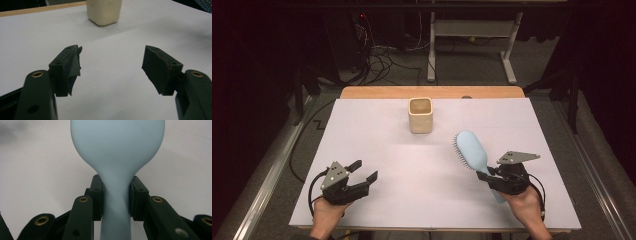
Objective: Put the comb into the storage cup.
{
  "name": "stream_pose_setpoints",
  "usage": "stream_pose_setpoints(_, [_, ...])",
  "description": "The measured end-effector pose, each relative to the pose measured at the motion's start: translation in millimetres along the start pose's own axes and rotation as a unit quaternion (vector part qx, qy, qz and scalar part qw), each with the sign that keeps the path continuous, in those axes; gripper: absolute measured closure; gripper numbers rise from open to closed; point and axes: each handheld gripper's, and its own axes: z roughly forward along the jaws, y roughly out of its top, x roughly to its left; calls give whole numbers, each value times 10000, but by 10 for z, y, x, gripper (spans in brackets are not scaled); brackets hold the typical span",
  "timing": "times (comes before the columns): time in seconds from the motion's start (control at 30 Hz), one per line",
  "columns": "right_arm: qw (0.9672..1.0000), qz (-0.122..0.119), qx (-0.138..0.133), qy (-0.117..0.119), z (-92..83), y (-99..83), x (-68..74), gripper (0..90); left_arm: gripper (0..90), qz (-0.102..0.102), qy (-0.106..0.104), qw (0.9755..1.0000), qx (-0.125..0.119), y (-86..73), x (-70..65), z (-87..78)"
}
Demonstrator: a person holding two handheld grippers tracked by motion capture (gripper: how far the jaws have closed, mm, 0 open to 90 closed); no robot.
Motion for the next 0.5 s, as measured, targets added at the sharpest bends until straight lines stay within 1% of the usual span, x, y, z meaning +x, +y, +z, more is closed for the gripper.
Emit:
stream_pose_setpoints(0.1, [10000,-27,5,36,19,2,23,702,310,11,-82,10000,9,35,-42,51])
stream_pose_setpoints(0.2, [9999,-50,47,86,40,6,40,702,307,-76,-233,9997,-9,64,-68,97])
stream_pose_setpoints(0.5, [9998,-81,54,152,84,16,82,702,296,-60,-307,9995,67,103,-127,202])
